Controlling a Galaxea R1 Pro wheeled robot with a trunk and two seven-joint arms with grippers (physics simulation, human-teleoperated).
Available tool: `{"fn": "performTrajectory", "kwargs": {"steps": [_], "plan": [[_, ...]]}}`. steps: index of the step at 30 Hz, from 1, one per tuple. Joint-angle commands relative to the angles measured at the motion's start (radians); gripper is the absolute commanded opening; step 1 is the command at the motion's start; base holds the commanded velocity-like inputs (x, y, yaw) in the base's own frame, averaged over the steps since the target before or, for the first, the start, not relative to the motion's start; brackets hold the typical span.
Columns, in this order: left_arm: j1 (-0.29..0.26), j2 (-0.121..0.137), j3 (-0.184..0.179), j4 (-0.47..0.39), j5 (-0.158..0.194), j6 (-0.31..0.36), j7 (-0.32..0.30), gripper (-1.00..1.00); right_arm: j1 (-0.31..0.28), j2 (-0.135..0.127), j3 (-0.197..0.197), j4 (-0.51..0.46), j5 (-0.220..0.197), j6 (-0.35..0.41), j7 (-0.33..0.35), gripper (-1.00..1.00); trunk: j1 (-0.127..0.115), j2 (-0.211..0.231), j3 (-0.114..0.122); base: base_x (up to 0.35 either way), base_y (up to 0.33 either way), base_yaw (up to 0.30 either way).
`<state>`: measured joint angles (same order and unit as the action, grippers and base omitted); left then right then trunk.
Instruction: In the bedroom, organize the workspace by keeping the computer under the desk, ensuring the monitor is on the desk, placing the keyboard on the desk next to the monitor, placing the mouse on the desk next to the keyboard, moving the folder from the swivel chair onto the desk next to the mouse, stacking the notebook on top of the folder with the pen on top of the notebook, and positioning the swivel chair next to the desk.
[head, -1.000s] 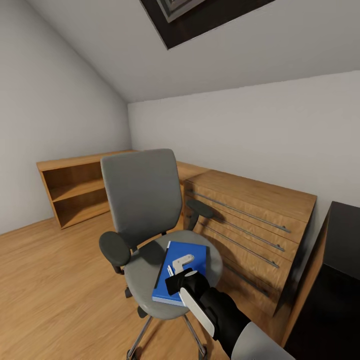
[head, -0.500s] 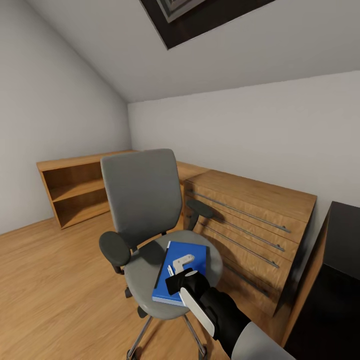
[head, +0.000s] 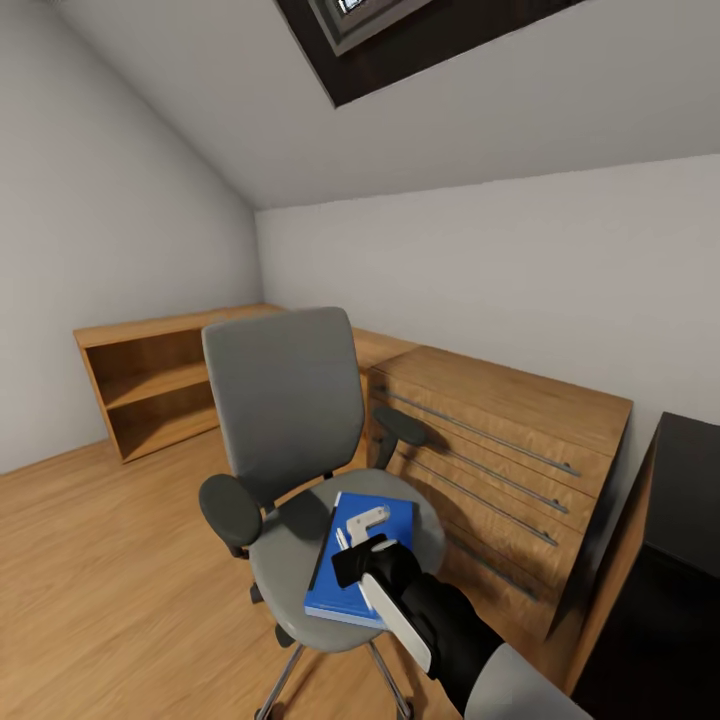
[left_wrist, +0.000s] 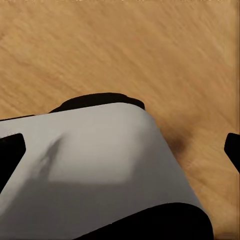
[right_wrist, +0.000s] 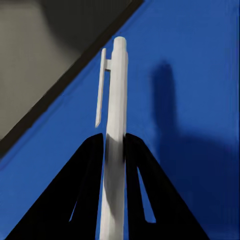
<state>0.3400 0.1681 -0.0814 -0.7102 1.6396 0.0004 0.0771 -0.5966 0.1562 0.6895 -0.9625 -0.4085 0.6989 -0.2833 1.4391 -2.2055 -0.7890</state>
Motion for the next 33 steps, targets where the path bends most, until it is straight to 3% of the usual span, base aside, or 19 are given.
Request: {"fn": "performTrajectory", "kwargs": {"steps": [1, 9, 17, 23, 31, 33], "plan": [[0.001, 0.001, -0.003, -0.003, 0.006, 0.0, 0.006, 1.0, 0.0, -0.002, 0.001, -0.009, -0.013, 0.002, -0.008, -1.0, -0.004, 0.007, 0.002, 0.0, 0.0, 0.0], [0.001, 0.001, -0.004, -0.003, 0.005, 0.0, 0.007, 1.0, 0.018, -0.02, -0.003, -0.196, -0.013, 0.047, -0.009, -1.0, -0.035, 0.063, 0.027, 0.0, 0.0, 0.0], [0.001, 0.002, -0.007, -0.003, 0.005, -0.002, 0.012, 1.0, 0.071, -0.102, -0.018, -0.477, -0.013, 0.156, -0.011, -1.0, -0.065, 0.119, 0.052, 0.0, 0.0, -0.025], [0.001, 0.002, -0.011, -0.003, 0.002, -0.004, 0.014, 1.0, 0.126, -0.137, -0.044, -0.627, -0.013, 0.186, -0.011, -1.0, -0.088, 0.161, 0.071, 0.0, 0.0, -0.2], [0.001, 0.008, -0.015, -0.003, -0.001, -0.005, 0.013, 1.0, 0.134, -0.141, -0.068, -0.649, -0.012, 0.193, -0.011, -1.0, -0.1, 0.182, 0.078, 0.0, 0.0, -0.279], [0.002, 0.007, -0.016, -0.003, -0.056, -0.006, 0.011, 1.0, 0.134, -0.141, -0.07, -0.65, -0.011, 0.194, -0.011, -1.0, -0.1, 0.182, 0.077, -0.046, 0.0, -0.275]]}}
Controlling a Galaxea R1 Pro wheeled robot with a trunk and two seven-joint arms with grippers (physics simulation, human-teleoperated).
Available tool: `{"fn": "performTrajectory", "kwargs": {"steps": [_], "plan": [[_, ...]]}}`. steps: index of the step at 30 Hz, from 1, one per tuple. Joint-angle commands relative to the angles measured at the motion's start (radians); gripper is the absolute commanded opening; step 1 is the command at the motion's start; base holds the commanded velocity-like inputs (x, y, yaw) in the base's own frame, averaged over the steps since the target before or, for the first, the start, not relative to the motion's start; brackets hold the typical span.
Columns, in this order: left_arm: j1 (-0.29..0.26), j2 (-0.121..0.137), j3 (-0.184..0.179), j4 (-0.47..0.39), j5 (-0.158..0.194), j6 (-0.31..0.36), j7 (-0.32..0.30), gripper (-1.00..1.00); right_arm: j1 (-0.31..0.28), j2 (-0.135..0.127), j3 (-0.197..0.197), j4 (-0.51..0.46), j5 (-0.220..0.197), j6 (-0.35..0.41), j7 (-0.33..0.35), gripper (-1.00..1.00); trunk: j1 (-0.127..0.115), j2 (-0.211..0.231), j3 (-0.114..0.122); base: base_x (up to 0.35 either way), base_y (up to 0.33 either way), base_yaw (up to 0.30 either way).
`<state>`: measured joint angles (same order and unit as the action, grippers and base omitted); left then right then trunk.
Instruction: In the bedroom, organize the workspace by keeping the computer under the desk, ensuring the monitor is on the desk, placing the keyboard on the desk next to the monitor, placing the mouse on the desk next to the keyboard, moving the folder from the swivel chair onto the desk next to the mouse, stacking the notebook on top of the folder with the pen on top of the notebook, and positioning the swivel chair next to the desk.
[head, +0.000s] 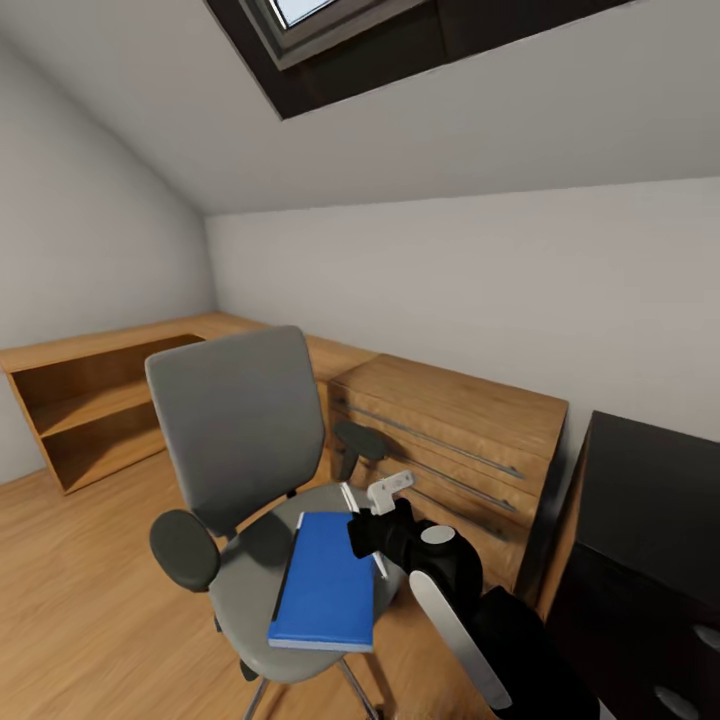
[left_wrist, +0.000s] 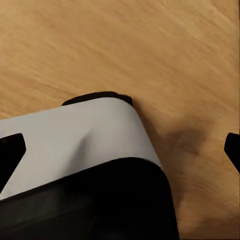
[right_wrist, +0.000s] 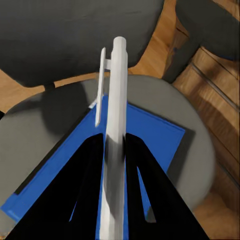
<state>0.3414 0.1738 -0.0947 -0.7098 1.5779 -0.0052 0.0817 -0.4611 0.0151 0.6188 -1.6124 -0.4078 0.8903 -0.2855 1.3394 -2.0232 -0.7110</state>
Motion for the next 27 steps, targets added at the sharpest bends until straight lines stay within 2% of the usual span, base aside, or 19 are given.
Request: {"fn": "performTrajectory", "kwargs": {"steps": [1, 2, 3, 7, 11, 13, 14, 18, 27], "plan": [[0.001, 0.0, -0.002, -0.003, -0.015, -0.001, 0.006, 1.0, -0.001, 0.0, 0.001, -0.001, -0.012, 0.002, -0.009, -1.0, 0.0, -0.001, -0.001, -0.116, 0.0, -0.237], [0.001, -0.001, -0.001, -0.003, -0.035, -0.001, 0.006, 1.0, -0.001, 0.0, 0.0, -0.001, -0.012, 0.002, -0.009, -1.0, 0.0, -0.001, -0.002, -0.161, 0.0, -0.198], [0.001, -0.001, -0.001, -0.003, -0.035, -0.001, 0.006, 1.0, -0.001, 0.0, 0.0, -0.001, -0.012, 0.002, -0.009, -1.0, 0.0, -0.001, -0.002, -0.161, 0.0, -0.198], [0.002, -0.005, 0.004, -0.002, -0.105, 0.0, 0.006, 1.0, -0.001, -0.001, 0.0, -0.002, -0.011, 0.002, -0.009, -1.0, 0.0, -0.001, -0.002, -0.246, 0.0, -0.109], [0.002, -0.006, 0.006, -0.002, -0.13, 0.0, 0.006, 1.0, 0.001, -0.001, -0.001, -0.003, -0.011, 0.002, -0.009, -1.0, 0.0, -0.001, -0.003, -0.309, 0.0, -0.14], [0.002, -0.006, 0.007, -0.002, -0.13, 0.0, 0.006, 1.0, 0.003, -0.001, -0.001, -0.003, -0.011, 0.002, -0.009, -1.0, 0.0, -0.001, -0.003, -0.235, 0.0, -0.209], [0.001, -0.003, 0.032, -0.015, -0.124, 0.001, 0.003, 1.0, 0.02, -0.001, 0.001, -0.003, -0.011, 0.001, -0.009, -1.0, 0.0, -0.001, -0.003, -0.035, 0.0, -0.033], [0.005, -0.002, 0.074, -0.024, -0.125, -0.001, 0.0, 1.0, 0.023, -0.002, 0.003, -0.003, -0.012, 0.002, -0.008, -1.0, -0.012, 0.02, 0.007, -0.018, 0.0, -0.017], [0.009, -0.005, 0.094, -0.025, -0.127, -0.021, 0.001, 1.0, 0.024, -0.002, 0.004, -0.003, -0.012, 0.008, -0.007, -1.0, -0.046, 0.083, 0.035, -0.003, 0.0, -0.028]]}}
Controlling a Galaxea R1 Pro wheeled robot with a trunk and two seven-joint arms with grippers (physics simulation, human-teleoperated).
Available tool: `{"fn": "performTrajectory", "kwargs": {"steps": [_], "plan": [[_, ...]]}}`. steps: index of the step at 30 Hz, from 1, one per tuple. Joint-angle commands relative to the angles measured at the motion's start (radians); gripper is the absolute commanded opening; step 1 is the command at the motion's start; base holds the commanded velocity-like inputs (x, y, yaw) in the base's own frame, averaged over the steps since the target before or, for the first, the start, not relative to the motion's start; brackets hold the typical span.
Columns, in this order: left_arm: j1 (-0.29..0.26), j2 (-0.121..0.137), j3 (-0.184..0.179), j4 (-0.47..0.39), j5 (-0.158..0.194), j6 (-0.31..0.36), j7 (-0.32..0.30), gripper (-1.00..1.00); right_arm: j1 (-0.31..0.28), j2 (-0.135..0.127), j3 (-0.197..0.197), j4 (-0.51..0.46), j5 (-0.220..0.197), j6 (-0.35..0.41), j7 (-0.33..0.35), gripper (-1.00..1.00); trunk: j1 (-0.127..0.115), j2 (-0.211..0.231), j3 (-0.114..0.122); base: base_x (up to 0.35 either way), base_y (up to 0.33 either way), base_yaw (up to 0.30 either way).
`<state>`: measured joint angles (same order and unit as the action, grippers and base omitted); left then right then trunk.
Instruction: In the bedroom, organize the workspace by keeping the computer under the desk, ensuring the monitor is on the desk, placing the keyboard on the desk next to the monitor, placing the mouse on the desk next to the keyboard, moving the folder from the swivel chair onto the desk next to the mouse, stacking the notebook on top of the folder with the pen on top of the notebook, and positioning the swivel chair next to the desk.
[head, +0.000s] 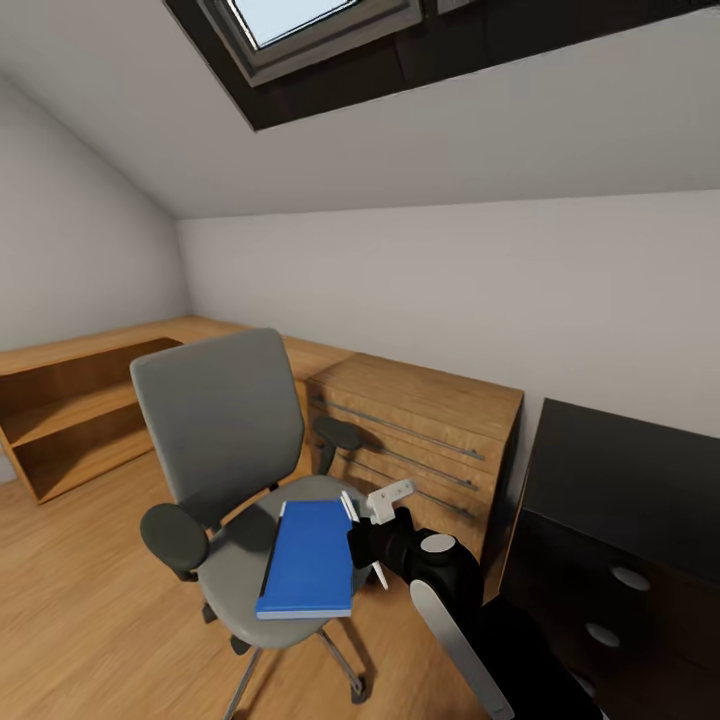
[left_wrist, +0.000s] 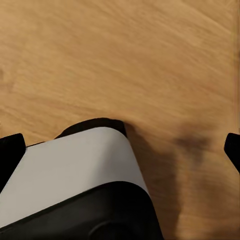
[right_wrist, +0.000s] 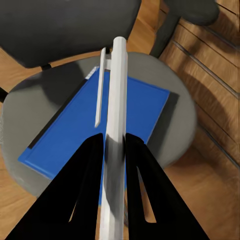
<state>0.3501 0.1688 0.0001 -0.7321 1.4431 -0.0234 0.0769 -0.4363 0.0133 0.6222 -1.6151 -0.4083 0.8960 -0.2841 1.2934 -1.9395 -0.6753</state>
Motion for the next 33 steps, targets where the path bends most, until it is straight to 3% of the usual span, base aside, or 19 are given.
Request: {"fn": "performTrajectory", "kwargs": {"steps": [1, 9, 23, 33], "plan": [[0.001, 0.0, -0.001, -0.003, 0.008, -0.003, 0.006, 1.0, -0.001, 0.0, 0.001, -0.001, -0.012, 0.002, -0.009, -1.0, -0.004, 0.007, 0.002, 0.0, 0.0, -0.179], [0.0, -0.001, 0.0, -0.002, 0.008, -0.001, 0.006, 1.0, -0.001, 0.0, -0.001, 0.0, -0.012, 0.003, -0.009, -1.0, -0.035, 0.063, 0.027, 0.0, 0.0, -0.166], [0.0, -0.002, 0.0, 0.002, 0.007, 0.003, 0.006, 1.0, -0.001, 0.0, -0.003, 0.0, -0.012, 0.003, -0.009, -1.0, -0.088, 0.161, 0.071, 0.0, 0.0, -0.026], [-0.003, -0.002, -0.001, 0.009, 0.001, 0.004, 0.016, 1.0, -0.004, -0.002, -0.043, -0.002, -0.011, -0.003, -0.009, -1.0, -0.127, 0.231, 0.103, 0.0, 0.0, -0.073]]}}
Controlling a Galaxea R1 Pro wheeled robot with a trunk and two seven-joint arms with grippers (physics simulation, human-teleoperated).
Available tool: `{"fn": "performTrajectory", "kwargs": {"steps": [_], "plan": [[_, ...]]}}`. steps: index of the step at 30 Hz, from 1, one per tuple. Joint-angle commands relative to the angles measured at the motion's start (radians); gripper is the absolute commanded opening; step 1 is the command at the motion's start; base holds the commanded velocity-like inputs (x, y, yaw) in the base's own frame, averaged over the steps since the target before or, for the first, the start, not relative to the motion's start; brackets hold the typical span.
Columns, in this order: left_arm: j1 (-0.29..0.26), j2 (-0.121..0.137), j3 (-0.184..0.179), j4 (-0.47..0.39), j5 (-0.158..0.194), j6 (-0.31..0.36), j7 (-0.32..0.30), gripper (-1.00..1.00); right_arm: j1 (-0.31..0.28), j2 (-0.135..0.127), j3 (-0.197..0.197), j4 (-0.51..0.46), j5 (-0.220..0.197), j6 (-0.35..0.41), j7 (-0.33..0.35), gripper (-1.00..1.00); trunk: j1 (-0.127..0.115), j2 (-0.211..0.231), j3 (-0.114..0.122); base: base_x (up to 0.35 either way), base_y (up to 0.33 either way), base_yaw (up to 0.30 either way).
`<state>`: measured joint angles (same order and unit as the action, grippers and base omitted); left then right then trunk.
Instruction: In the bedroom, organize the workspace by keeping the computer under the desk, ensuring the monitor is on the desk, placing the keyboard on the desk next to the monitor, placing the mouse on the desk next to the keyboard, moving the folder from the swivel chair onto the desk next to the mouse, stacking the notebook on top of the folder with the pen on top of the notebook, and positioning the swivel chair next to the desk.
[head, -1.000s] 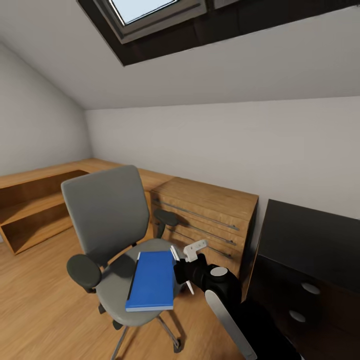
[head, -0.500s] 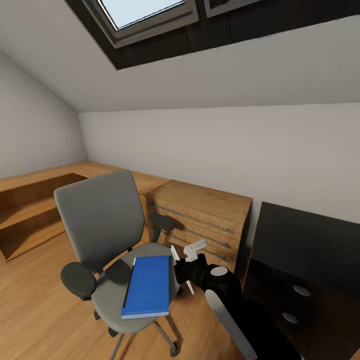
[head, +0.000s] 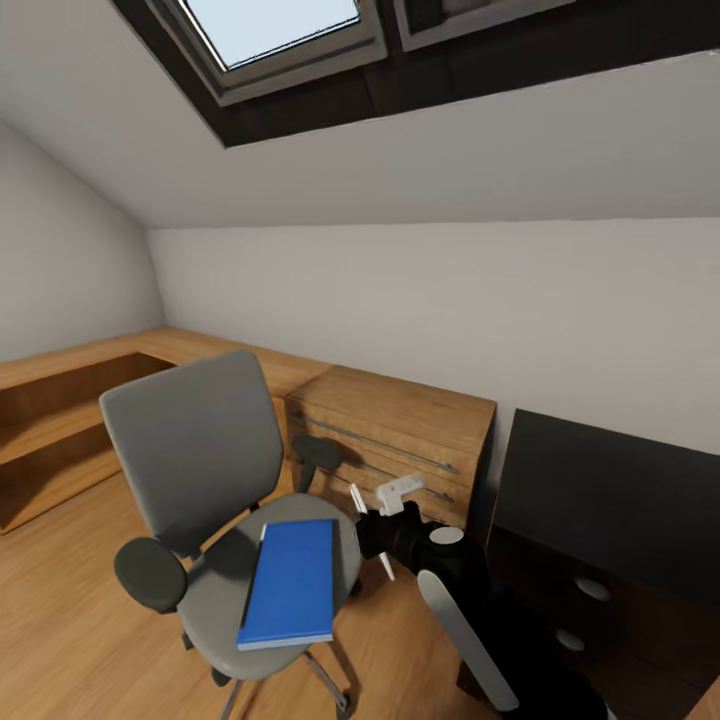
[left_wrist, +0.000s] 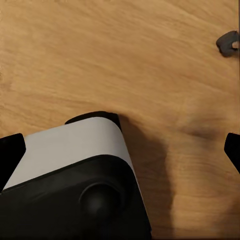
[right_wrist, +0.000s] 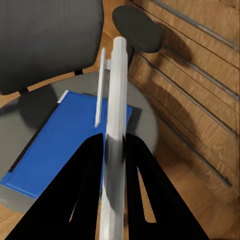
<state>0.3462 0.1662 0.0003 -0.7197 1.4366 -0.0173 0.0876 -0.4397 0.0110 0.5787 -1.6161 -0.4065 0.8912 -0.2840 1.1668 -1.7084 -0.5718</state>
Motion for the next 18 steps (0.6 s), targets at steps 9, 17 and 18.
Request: {"fn": "performTrajectory", "kwargs": {"steps": [9, 17, 18], "plan": [[-0.002, 0.0, -0.008, -0.001, 0.001, -0.011, 0.011, 1.0, -0.007, -0.003, -0.091, -0.001, -0.012, -0.005, -0.01, -1.0, -0.035, 0.063, 0.027, 0.0, 0.0, -0.266], [-0.003, 0.0, -0.009, -0.001, -0.003, -0.012, 0.008, 1.0, -0.012, -0.002, -0.108, -0.001, -0.012, -0.003, -0.01, -1.0, -0.065, 0.119, 0.052, 0.0, 0.0, -0.291], [-0.003, 0.0, -0.009, -0.001, -0.003, -0.011, 0.008, 1.0, -0.012, -0.002, -0.108, -0.001, -0.012, -0.003, -0.01, -1.0, -0.069, 0.126, 0.056, 0.0, 0.0, -0.208]]}}
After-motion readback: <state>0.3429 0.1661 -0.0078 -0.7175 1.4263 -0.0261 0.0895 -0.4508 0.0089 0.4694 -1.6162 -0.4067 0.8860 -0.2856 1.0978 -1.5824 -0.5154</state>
